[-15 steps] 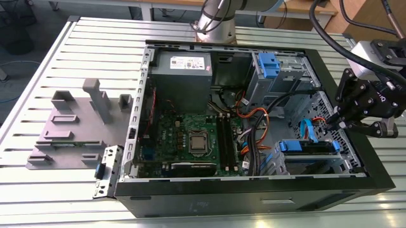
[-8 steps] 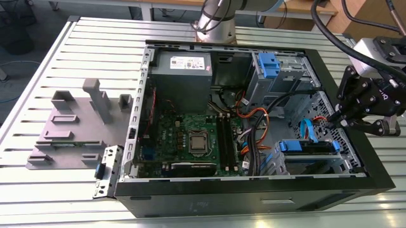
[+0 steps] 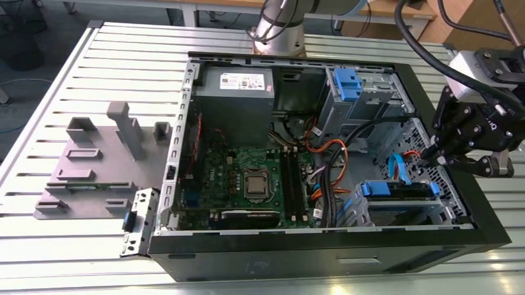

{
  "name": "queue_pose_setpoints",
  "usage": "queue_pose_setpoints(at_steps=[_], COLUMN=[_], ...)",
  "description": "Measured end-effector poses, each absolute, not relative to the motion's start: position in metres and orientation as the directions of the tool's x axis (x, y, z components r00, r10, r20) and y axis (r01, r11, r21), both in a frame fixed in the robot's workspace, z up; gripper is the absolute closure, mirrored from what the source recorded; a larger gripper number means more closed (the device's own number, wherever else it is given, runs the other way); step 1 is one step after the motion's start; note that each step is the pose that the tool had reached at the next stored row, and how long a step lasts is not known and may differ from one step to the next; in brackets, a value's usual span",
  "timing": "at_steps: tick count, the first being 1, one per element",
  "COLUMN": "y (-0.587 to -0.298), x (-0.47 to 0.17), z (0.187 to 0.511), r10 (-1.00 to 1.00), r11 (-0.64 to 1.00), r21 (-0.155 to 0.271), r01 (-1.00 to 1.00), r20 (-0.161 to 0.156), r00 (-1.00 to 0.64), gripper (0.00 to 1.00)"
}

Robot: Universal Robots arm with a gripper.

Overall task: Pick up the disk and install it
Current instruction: 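Insert the second disk wire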

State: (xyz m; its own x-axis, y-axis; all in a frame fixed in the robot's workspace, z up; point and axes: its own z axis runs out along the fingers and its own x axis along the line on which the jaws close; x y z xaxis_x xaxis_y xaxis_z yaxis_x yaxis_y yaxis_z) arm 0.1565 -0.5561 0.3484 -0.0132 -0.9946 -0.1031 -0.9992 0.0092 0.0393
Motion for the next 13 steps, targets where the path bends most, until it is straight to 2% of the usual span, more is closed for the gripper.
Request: queue_pose_setpoints(at_steps=[13], y=[-0.5641], x=[0.1534], z=[0.3476], r10=[-0.995], r11=[0.009], r21=[0.039], r01=[-0.999], r20=[-0.100], r00=[-0.013], gripper=[0.84])
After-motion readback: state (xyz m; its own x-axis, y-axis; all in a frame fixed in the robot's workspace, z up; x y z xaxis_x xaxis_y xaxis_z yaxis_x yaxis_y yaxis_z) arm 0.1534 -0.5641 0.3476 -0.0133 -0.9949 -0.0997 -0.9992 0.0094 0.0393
